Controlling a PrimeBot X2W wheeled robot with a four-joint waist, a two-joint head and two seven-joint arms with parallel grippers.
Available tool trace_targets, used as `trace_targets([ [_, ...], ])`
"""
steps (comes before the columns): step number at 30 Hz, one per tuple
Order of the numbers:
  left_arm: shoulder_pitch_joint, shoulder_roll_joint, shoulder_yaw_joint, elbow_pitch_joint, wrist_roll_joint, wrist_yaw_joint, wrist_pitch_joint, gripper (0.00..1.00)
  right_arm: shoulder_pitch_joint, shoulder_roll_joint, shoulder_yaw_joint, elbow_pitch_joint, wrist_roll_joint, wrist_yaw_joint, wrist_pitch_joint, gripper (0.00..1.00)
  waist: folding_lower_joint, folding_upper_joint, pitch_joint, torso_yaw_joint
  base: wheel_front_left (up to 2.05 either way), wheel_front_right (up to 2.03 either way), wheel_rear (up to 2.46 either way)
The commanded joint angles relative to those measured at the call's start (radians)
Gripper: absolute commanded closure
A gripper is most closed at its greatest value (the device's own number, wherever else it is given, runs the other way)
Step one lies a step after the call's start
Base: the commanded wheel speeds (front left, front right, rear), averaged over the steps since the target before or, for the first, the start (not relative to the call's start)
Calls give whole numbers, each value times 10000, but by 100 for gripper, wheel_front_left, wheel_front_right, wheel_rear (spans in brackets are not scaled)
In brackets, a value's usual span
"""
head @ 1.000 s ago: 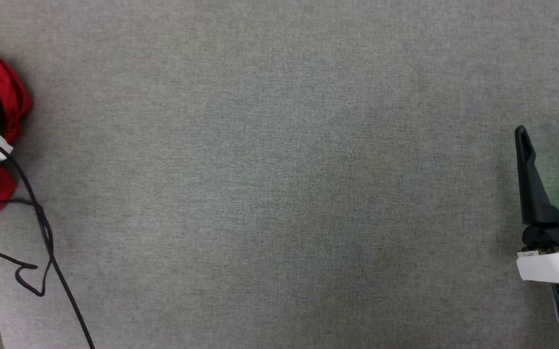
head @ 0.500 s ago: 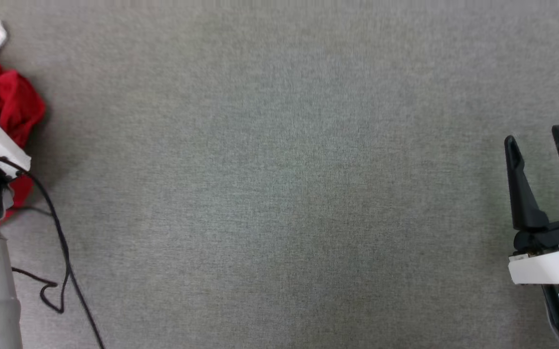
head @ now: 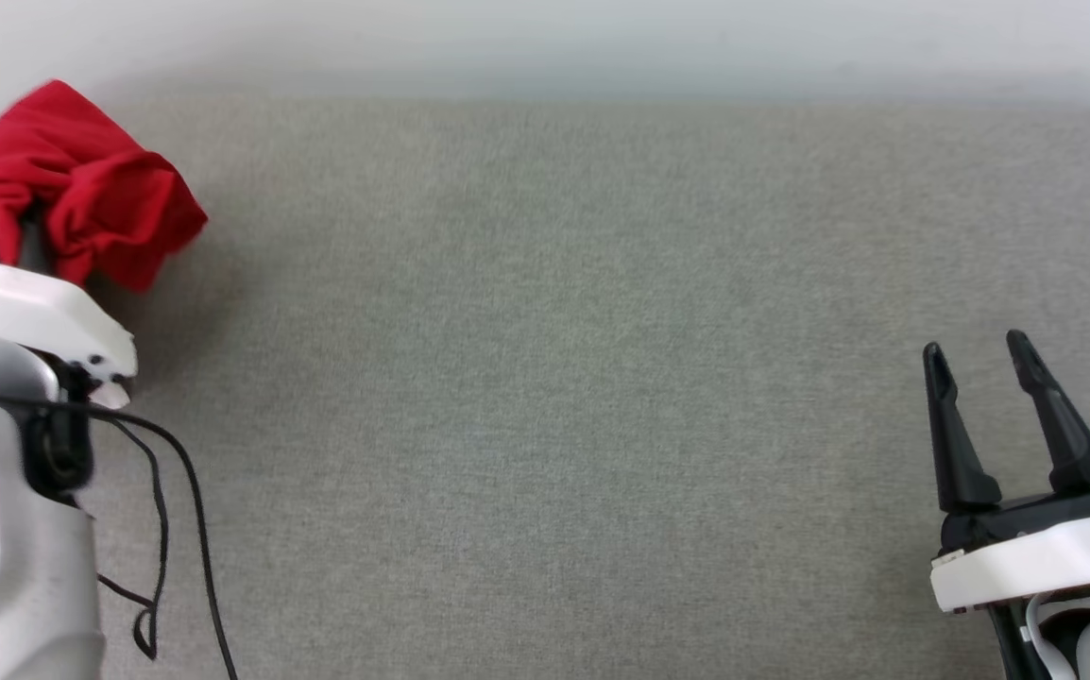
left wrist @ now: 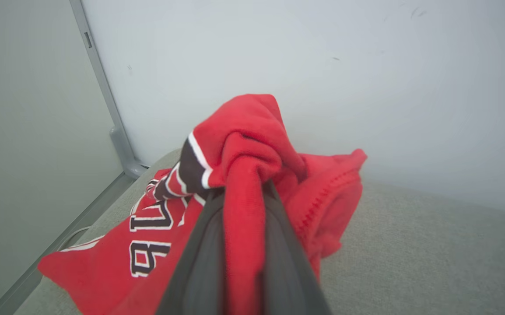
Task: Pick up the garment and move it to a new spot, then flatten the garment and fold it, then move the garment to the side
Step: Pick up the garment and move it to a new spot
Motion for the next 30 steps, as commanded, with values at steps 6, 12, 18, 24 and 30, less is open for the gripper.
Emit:
trace_targets([
  [6, 860, -727, -749, -854, 310, -49, -663, 100, 388, 376, -34, 82, -256, -7, 167, 0, 1, 0, -1038, -728, 0, 0, 0],
  [12, 1772, -1485, -1426, -1934, 250, -225, -698, 100, 513, 574, 17, 107, -307, -7, 236, 0, 1, 0, -1242, -1650, 0, 0, 0],
  [18, 2445, -2067, -2617, -2465, 372, -521, -452, 100, 498, 707, 49, 145, -244, -5, 227, 0, 1, 0, -1112, -2747, 0, 0, 0],
  [24, 2695, -2432, -4282, -2357, 171, -891, 31, 100, 353, 768, 31, 313, -81, -5, 72, 0, 1, 0, -704, -3617, 0, 0, 0],
  [30, 2658, -2546, -6602, -1813, -55, -1201, 490, 100, 141, 815, -7, 601, 121, -5, -178, 0, 1, 0, -187, -4012, 0, 0, 0],
])
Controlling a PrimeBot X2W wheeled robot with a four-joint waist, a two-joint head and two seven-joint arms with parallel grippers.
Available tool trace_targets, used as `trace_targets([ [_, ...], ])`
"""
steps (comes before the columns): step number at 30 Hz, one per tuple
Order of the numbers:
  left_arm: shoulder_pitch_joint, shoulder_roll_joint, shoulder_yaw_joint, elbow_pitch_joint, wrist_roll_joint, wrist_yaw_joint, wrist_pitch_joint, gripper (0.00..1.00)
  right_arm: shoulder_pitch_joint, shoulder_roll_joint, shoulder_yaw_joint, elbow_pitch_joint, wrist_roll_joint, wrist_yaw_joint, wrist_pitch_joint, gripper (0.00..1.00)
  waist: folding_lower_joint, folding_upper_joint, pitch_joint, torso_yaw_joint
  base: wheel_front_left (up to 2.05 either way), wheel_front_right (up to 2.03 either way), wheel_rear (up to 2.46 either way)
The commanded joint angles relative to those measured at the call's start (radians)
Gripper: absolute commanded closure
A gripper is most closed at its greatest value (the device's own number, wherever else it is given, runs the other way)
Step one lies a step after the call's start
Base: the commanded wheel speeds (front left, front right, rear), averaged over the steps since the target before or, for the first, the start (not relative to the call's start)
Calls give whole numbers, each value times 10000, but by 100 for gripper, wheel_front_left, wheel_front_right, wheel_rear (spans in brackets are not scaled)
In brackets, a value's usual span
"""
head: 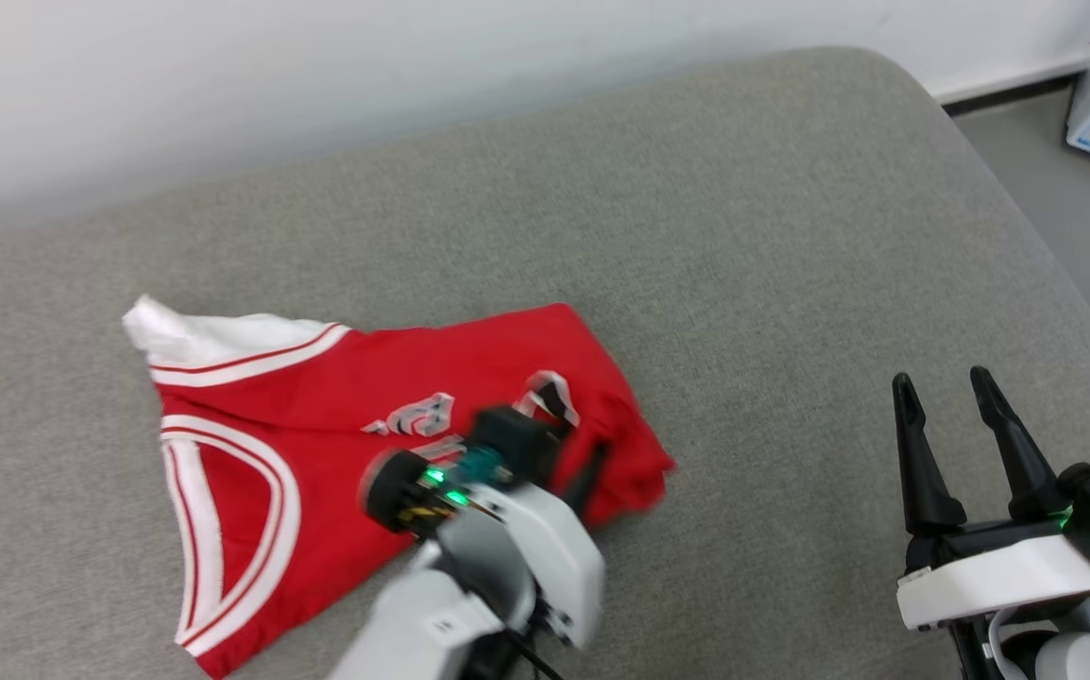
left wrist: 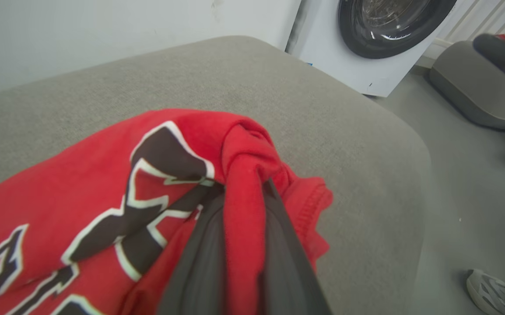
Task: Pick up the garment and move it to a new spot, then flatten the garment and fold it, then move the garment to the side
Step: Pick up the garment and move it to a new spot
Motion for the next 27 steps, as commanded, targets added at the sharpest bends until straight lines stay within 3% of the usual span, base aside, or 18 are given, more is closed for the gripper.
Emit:
trace_targets([
  [1, 63, -7, -814, 221, -157, -91, 126, 100, -238, 52, 17, 96, 106, -3, -143, 0, 1, 0, 431, -278, 0, 0, 0],
  [4, 78, -21, -2058, 498, -485, -176, 257, 100, -379, 56, 78, 228, 202, -3, -280, 0, 1, 0, 666, -364, 0, 0, 0],
  [12, -159, -20, -4050, 1236, -928, -237, 406, 100, -613, 59, 55, 502, 220, -3, -435, 0, 1, 0, 796, -312, 0, 0, 0],
  [13, -219, -16, -4182, 1334, -968, -239, 354, 85, -608, 56, 38, 528, 196, -3, -427, 0, 1, 0, 753, -280, 0, 0, 0],
  [14, -209, -18, -4259, 1393, -1133, -232, 305, 56, -605, 53, 33, 538, 171, -3, -418, 0, 1, 0, 718, -249, 0, 0, 0],
  [15, -196, -18, -4340, 1472, -1275, -235, 287, 7, -591, 53, -1, 556, 155, -5, -414, 0, 1, 0, 656, -207, 0, 0, 0],
  [16, -307, -27, -4389, 1503, -1250, -228, 186, 0, -555, 49, -39, 567, 114, -5, -404, 0, 1, 0, 559, -143, 0, 0, 0],
  [22, -447, -19, -4354, 1306, -1530, 90, -1155, 0, -287, 30, -166, 456, -124, -3, -216, 0, 1, 0, -104, 268, 0, 0, 0],
  [27, -527, -11, -3855, 1252, -1293, 715, -2812, 0, -38, 7, -170, 295, -305, -5, 91, 0, 1, 0, -621, 587, 0, 0, 0],
])
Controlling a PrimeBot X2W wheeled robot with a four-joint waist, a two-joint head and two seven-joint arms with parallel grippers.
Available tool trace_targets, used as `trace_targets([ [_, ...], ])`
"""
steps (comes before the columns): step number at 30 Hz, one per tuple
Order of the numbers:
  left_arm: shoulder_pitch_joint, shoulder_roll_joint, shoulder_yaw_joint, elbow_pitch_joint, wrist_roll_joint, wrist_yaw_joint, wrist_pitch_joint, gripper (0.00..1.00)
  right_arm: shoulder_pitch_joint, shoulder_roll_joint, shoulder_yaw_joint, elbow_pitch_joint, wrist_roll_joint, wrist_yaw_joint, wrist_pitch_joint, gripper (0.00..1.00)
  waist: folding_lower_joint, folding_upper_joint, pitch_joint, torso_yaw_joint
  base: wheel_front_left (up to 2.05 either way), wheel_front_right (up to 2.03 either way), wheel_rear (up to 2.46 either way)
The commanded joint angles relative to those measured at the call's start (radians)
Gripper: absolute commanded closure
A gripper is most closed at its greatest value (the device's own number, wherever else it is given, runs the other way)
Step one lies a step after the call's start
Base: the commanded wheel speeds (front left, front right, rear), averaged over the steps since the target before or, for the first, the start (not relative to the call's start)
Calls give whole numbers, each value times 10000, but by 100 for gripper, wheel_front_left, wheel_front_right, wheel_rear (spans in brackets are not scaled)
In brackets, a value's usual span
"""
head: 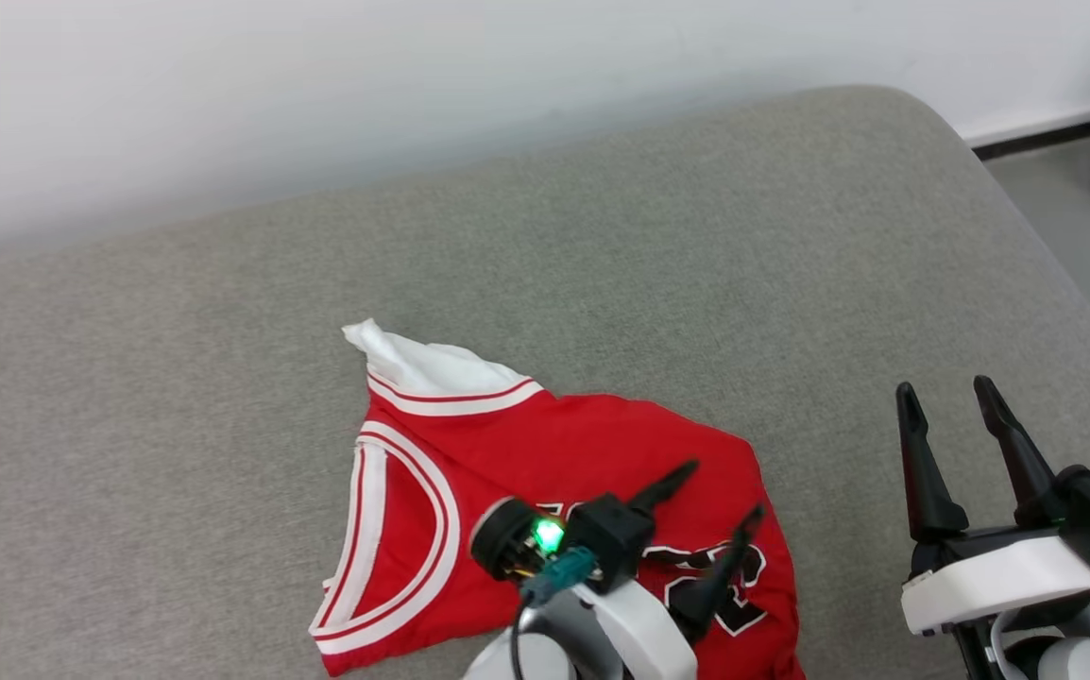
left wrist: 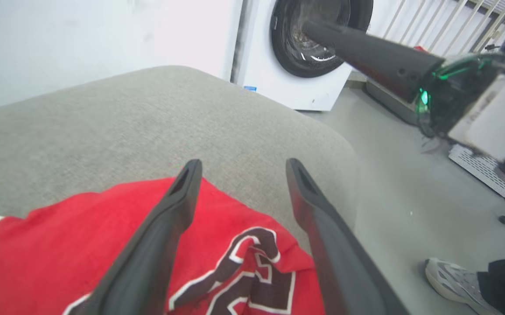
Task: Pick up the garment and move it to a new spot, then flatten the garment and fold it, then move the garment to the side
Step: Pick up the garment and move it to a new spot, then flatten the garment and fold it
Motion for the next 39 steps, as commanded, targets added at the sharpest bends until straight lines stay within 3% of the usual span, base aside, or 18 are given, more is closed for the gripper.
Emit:
trace_targets([
  [1, -112, 22, 216, -22, 67, 207, -446, 0, 162, -25, -49, -120, -95, -7, 66, 0, -1, 0, -312, 328, 0, 0, 0],
  [11, 391, 830, 2409, -310, 331, 1918, -1307, 0, 606, 15, 88, -459, -251, -5, 469, 0, -1, 0, -814, 1041, 0, 0, 0],
  [17, 1327, 1433, 3984, -1325, 554, 2504, -1310, 0, 839, 25, 186, -622, -311, -5, 684, 0, -1, 0, -1061, 1437, 0, 0, 0],
  [27, 2967, 2198, 5596, -2362, 667, 2470, -1306, 0, 1136, -21, 352, -922, -416, -5, 978, 0, -1, 0, -1425, 1917, 0, 0, 0],
  [39, 3546, 2050, 5743, -2753, 781, 2387, -1307, 0, 1219, -6, 479, -1080, -383, -5, 1086, 0, -1, 0, -1476, 2125, 0, 0, 0],
])
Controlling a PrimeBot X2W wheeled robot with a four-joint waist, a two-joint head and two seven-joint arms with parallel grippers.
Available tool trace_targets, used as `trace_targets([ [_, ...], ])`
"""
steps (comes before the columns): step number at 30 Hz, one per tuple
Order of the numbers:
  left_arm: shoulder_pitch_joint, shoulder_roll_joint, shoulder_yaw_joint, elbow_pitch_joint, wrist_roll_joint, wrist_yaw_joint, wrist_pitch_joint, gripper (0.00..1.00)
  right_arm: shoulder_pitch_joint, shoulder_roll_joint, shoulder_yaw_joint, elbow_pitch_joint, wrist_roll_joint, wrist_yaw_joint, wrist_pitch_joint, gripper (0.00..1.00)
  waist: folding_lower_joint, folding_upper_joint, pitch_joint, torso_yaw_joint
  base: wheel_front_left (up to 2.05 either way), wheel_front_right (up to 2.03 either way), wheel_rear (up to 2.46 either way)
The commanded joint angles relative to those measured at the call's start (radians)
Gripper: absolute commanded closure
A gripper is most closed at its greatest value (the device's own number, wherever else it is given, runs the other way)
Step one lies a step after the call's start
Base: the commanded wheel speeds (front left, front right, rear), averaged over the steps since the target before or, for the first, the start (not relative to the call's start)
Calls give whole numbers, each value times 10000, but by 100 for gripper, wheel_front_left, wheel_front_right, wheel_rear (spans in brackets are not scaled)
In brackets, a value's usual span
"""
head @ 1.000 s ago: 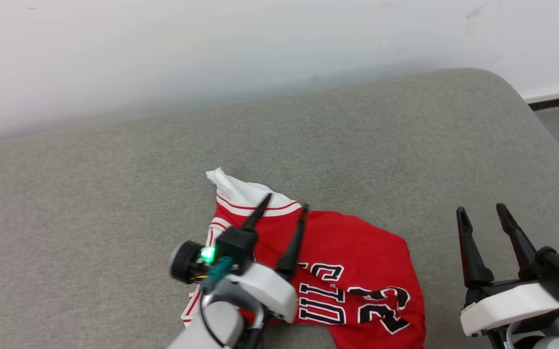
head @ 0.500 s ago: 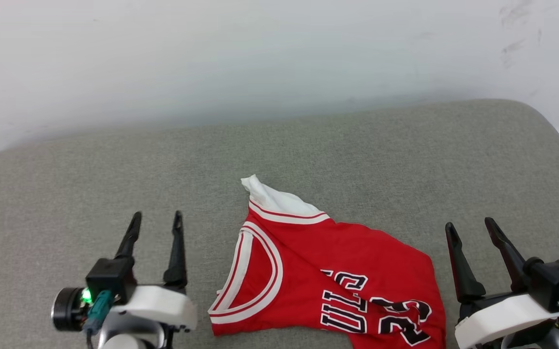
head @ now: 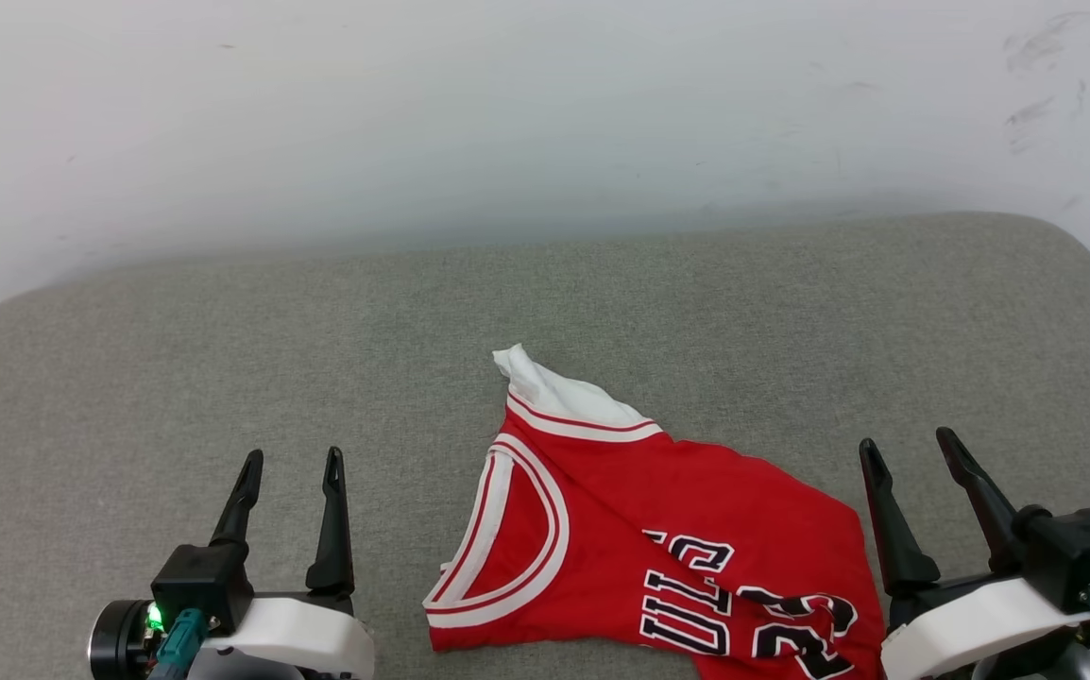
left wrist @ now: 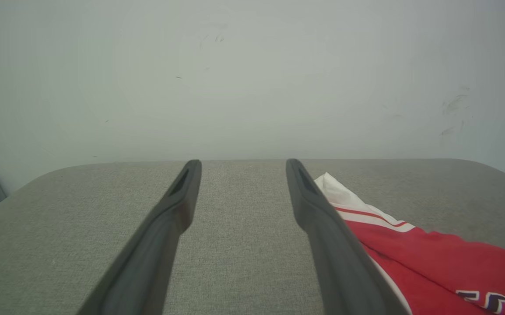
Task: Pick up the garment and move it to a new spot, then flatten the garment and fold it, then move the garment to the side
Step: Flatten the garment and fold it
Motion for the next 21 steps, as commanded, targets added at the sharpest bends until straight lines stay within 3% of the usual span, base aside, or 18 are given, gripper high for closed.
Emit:
trace_targets([
  [1, 54, -25, 26, -33, 81, -45, -24, 0, 90, 1, -18, -25, 5, -3, 32, 0, 1, 0, 24, 20, 0, 0, 0],
  [6, -150, -147, 97, -177, 149, -66, -25, 0, -284, -108, -340, 364, 490, -3, 127, 0, 1, 0, 213, 217, 0, 0, 0],
  [11, -707, -472, -20, -323, 376, -136, -25, 0, -1350, -725, -665, 1516, 1346, -3, 294, 0, 1, 0, 939, 803, 0, 0, 0],
  [17, -1431, -989, -177, -365, 749, -208, -25, 0, -3039, -1759, -75, 2874, 2642, -3, 1001, 0, 1, 0, 1901, 1469, 0, 0, 0],
  [21, -1852, -1380, -216, -396, 1025, -287, -25, 0, -4434, -2779, 976, 3883, 3746, -3, 2194, 0, 1, 0, 2442, 1963, 0, 0, 0],
])
